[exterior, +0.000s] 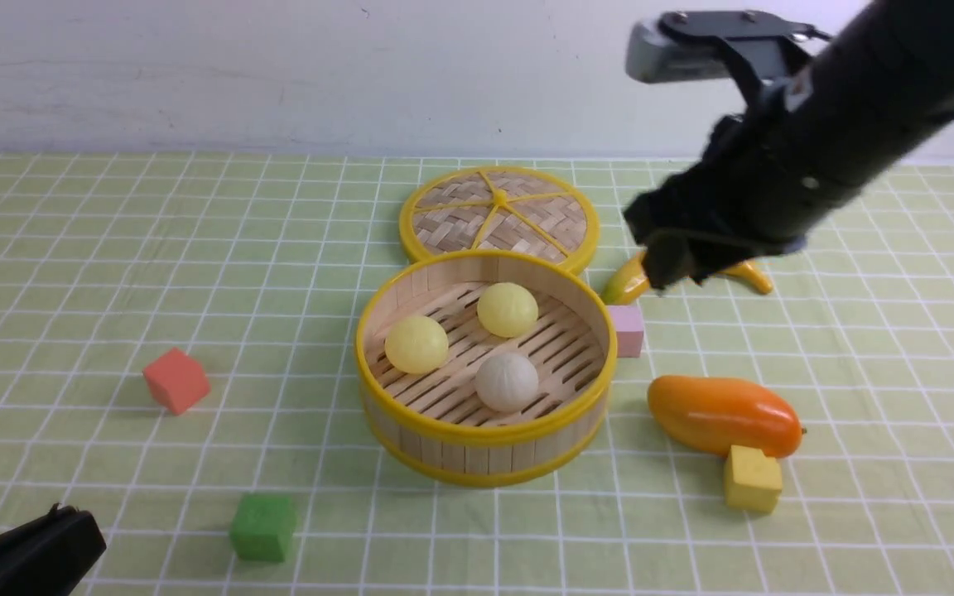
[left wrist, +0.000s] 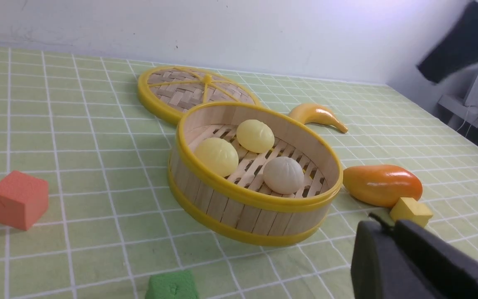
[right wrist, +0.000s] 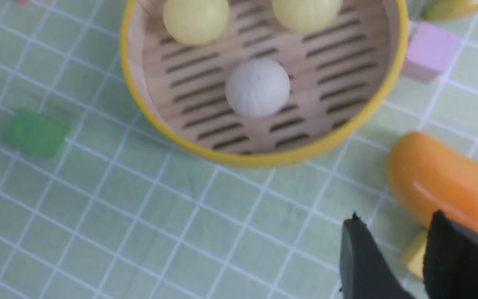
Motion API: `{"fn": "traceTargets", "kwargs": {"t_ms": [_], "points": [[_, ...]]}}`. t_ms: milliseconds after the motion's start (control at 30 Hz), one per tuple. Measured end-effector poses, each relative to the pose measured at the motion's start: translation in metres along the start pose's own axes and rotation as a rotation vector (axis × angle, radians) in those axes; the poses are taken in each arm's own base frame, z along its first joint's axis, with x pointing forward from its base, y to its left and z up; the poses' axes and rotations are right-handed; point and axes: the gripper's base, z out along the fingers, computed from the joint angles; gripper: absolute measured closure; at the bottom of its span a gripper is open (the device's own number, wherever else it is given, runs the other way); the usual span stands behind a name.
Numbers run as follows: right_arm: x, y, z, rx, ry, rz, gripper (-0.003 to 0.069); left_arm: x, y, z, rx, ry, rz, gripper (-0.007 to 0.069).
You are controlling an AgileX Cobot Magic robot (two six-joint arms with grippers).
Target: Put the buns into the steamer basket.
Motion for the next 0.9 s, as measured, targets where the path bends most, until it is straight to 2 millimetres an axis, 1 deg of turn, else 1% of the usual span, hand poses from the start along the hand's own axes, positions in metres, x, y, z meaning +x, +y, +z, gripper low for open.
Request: {"fn": "traceTargets", "kwargs": {"t_ms": [67,133,233,267,300,367,433,633,667,700,733,767,800,833,900], "points": [[0.021,0.0,-0.015,0.017,0.006,-0.003,0.0512,0.0,0.0,0.0,0.0,0.0,0.0,0.058],[0.04,-0.001,-0.026,0.022,0.019,-0.001,0.0566,0.0,0.0,0.0,0.0,0.002,0.0,0.0577],[0.066,-0.001,-0.039,0.024,0.069,0.002,0.062,0.0,0.0,0.0,0.0,0.002,0.0,0.0573],[0.067,-0.001,-0.04,0.024,0.07,0.002,0.062,0.0,0.0,0.0,0.0,0.002,0.0,0.0572],[0.078,-0.001,-0.047,0.023,0.11,0.004,0.0638,0.0,0.0,0.0,0.0,0.002,0.0,0.057],[0.085,0.0,-0.056,0.023,0.136,0.001,0.0648,0.0,0.0,0.0,0.0,0.002,0.0,0.0568],[0.088,0.0,-0.061,0.022,0.134,0.0,0.0648,0.0,0.0,0.0,0.0,0.002,0.0,0.0567],[0.092,-0.001,-0.067,0.046,0.125,-0.014,0.0648,0.0,0.0,0.0,0.001,0.003,0.0,0.0564],[0.097,-0.004,-0.07,0.072,0.113,-0.027,0.0651,0.0,0.0,0.0,0.0,0.004,0.0,0.0562],[0.104,-0.007,-0.077,0.089,0.075,-0.038,0.0659,0.0,0.0,0.0,0.0,0.004,0.0,0.0561],[0.113,-0.01,-0.079,0.094,0.043,-0.046,0.0664,0.0,0.0,0.0,0.0,0.004,0.0,0.0561],[0.123,-0.013,-0.086,0.1,-0.059,-0.059,0.0671,0.0,0.0,0.0,0.0,0.004,0.0,0.0559],[0.135,-0.018,-0.086,0.113,-0.136,-0.063,0.0674,0.0,0.0,0.0,0.0,0.004,0.0,0.0557],[0.15,-0.023,-0.088,0.128,-0.232,-0.056,0.0678,0.0,0.0,0.0,0.0,0.004,0.0,0.0556],[0.191,-0.032,-0.089,0.172,-0.426,-0.026,0.0678,0.0,0.0,0.0,0.0,0.004,0.0,0.0554]]}}
